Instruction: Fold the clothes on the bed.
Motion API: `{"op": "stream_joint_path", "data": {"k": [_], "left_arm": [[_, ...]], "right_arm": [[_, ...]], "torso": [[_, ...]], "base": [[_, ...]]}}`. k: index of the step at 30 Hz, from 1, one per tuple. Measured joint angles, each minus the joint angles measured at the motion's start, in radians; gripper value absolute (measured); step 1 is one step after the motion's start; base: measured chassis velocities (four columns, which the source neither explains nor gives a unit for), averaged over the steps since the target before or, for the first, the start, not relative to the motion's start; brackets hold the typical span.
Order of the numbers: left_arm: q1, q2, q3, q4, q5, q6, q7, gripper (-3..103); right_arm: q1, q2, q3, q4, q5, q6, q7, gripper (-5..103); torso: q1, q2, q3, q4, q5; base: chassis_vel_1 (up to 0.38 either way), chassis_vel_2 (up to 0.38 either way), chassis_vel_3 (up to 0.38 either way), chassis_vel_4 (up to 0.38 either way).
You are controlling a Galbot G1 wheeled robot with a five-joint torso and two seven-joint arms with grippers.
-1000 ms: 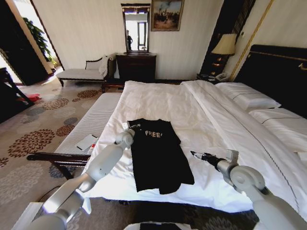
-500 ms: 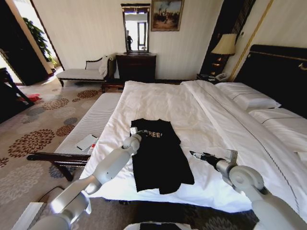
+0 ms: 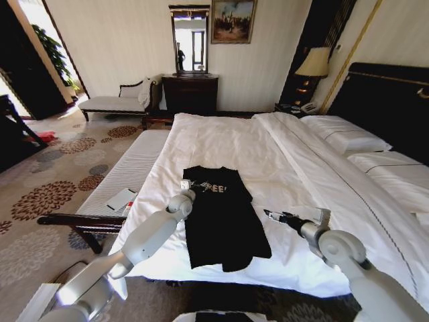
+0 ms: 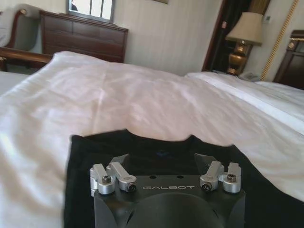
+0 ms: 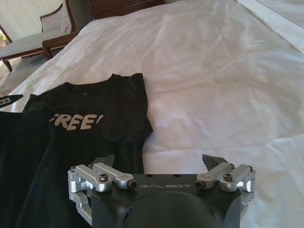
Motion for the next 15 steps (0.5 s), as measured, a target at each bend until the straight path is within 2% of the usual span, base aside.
{"op": "stream_joint_path", "data": {"k": [2, 6, 11, 13, 15], "left_arm": [[0.003, 0.008, -0.018, -0.002, -0.004, 0.000, -0.002, 81], [0.024, 0.043, -0.101, -0.002, -0.025, -0.002, -0.002, 98], [0.046, 0.063, -0.149, 0.000, -0.049, -0.002, 0.004, 100], [0.076, 0.084, -0.180, -0.021, -0.060, -0.002, 0.009, 100], [0.086, 0.091, -0.186, -0.029, -0.061, -0.002, 0.009, 100]], "right_arm": [[0.012, -0.002, -0.008, -0.006, 0.002, 0.002, -0.002, 100], [0.062, -0.007, -0.043, -0.031, 0.001, 0.004, -0.002, 100], [0.096, -0.007, -0.068, -0.062, -0.033, 0.035, -0.014, 100], [0.124, 0.004, -0.099, -0.098, -0.107, 0.114, -0.043, 100], [0.131, 0.007, -0.107, -0.109, -0.126, 0.139, -0.051, 100]], "torso": [[0.000, 0.000, 0.000, 0.0001, 0.0000], [0.000, 0.000, 0.000, 0.0003, 0.0000], [0.000, 0.000, 0.000, 0.0002, -0.0002], [0.000, 0.000, 0.000, 0.0002, -0.0001], [0.000, 0.000, 0.000, 0.0002, -0.0001]], "base": [[0.000, 0.000, 0.000, 0.000], [0.000, 0.000, 0.000, 0.000], [0.000, 0.000, 0.000, 0.000], [0.000, 0.000, 0.000, 0.000], [0.000, 0.000, 0.000, 0.000]]}}
